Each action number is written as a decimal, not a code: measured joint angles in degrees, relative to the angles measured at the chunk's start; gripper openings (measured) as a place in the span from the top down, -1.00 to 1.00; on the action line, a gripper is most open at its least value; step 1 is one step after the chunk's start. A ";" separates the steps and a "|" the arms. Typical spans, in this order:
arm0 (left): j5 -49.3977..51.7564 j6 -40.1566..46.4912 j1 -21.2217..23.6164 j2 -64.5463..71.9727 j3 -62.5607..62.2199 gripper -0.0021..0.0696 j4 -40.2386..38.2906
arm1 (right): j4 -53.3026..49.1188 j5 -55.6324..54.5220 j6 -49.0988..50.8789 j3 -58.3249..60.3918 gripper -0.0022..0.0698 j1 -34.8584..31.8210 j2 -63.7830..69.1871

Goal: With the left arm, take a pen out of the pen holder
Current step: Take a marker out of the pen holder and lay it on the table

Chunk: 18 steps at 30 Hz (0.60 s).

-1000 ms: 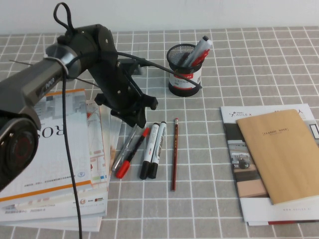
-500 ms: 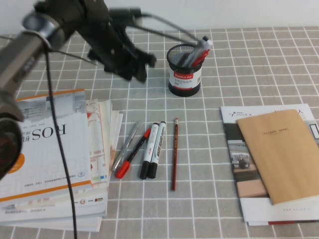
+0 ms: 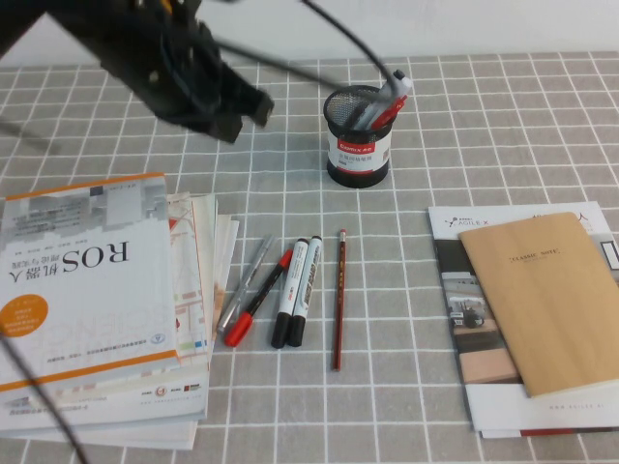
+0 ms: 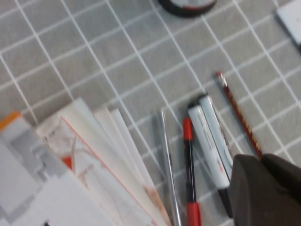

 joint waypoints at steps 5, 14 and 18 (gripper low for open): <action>-12.38 -2.77 -3.15 -14.21 20.90 0.94 2.19 | 0.00 0.00 0.00 0.00 0.97 0.00 0.00; -25.51 -7.28 -4.54 -35.50 47.70 0.94 2.38 | 0.00 0.00 0.00 0.00 0.97 0.00 0.00; -25.59 -7.42 -4.54 -42.96 56.27 0.94 1.82 | 0.00 0.00 0.00 0.00 0.97 0.00 0.00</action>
